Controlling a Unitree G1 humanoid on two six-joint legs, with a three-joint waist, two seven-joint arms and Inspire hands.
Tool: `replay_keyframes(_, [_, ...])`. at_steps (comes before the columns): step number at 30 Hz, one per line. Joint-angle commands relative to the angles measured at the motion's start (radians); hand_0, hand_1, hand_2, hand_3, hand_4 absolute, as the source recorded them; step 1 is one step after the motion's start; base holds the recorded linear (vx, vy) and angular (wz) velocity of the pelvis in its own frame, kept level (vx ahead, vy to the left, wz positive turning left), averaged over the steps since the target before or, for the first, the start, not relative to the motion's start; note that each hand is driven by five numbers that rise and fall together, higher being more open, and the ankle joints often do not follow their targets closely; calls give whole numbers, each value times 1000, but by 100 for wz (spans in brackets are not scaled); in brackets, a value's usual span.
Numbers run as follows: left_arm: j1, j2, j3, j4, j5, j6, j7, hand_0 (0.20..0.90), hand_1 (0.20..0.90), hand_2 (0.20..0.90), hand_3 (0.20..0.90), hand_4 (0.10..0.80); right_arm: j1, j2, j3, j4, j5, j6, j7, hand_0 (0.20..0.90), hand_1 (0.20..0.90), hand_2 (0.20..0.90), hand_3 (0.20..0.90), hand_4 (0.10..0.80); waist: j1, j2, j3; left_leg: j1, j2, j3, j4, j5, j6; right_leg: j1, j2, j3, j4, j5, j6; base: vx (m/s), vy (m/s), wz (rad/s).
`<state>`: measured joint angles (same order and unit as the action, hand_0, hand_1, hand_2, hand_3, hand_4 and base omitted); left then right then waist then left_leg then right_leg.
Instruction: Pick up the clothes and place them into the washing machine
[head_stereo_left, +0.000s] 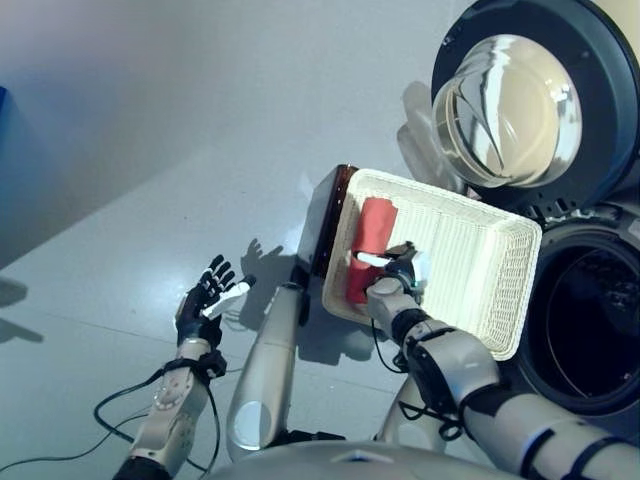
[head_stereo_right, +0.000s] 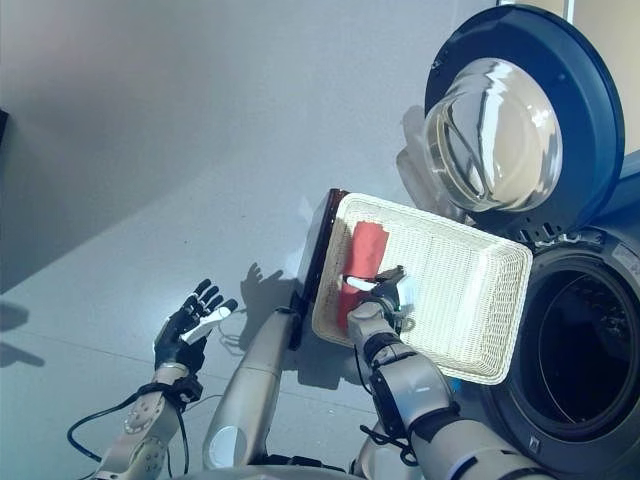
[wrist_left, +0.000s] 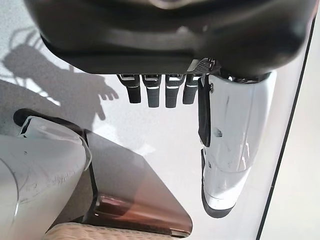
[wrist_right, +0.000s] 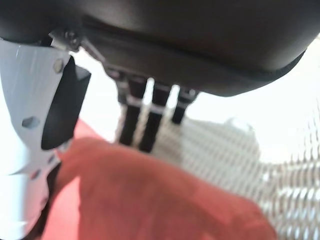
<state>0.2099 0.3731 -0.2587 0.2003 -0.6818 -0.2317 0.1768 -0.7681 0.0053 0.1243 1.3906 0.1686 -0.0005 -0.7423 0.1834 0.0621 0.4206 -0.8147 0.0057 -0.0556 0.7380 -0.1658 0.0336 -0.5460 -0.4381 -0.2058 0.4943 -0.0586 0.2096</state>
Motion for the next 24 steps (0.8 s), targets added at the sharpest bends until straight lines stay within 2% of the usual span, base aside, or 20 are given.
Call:
replay_keyframes(1, [52, 85, -24, -126, 8, -77, 1, 900, 900, 900, 900, 800, -62, 32, -20, -5, 15, -27, 18, 900, 900, 900, 900, 800, 52, 40, -10, -25, 47, -25, -25, -6, -79, -52, 9, 34, 86, -13, -7, -16, 10, -3])
replay_keyframes(14, [47, 106, -10, -121, 6, -74, 15, 900, 900, 900, 900, 800, -49, 85, 18, -12, 13, -22, 42, 900, 900, 900, 900, 800, 90, 53, 4, -74, 22, -41, -20, 7, -77, -74, -2, 12, 96, -8, -2, -10, -16, 5])
replay_keyframes(15, [47, 106, -10, -122, 6, -74, 15, 900, 900, 900, 900, 800, -49, 85, 18, -12, 13, -22, 42, 529, 529, 529, 529, 535, 90, 53, 3, -75, 21, -41, -20, 7, -77, -75, -2, 12, 96, -8, -2, 0, 0, 0])
replay_keyframes(16, [45, 109, -6, -119, 10, -75, 17, 900, 900, 900, 900, 800, -50, 84, 18, -11, 11, -22, 43, 274, 274, 274, 274, 353, 92, 53, 4, -77, 21, -41, -19, 7, -77, -77, -3, 11, 98, -8, -2, 0, 0, 0])
replay_keyframes(17, [44, 110, -5, -120, 12, -75, 18, 900, 900, 900, 900, 800, -48, 82, 17, -10, 9, -21, 45, 200, 200, 200, 200, 300, 93, 54, 4, -79, 21, -43, -18, 7, -77, -78, -3, 10, 100, -8, -2, -7, -1, 3])
replay_keyframes(24, [40, 112, -13, -116, 14, -71, 17, 900, 900, 900, 900, 800, -45, 69, 18, 2, -6, -8, 48, 200, 200, 200, 200, 300, 87, 53, 7, -78, 25, -41, -12, 3, -75, -85, -4, 17, 108, -11, -5, 4, 6, 2])
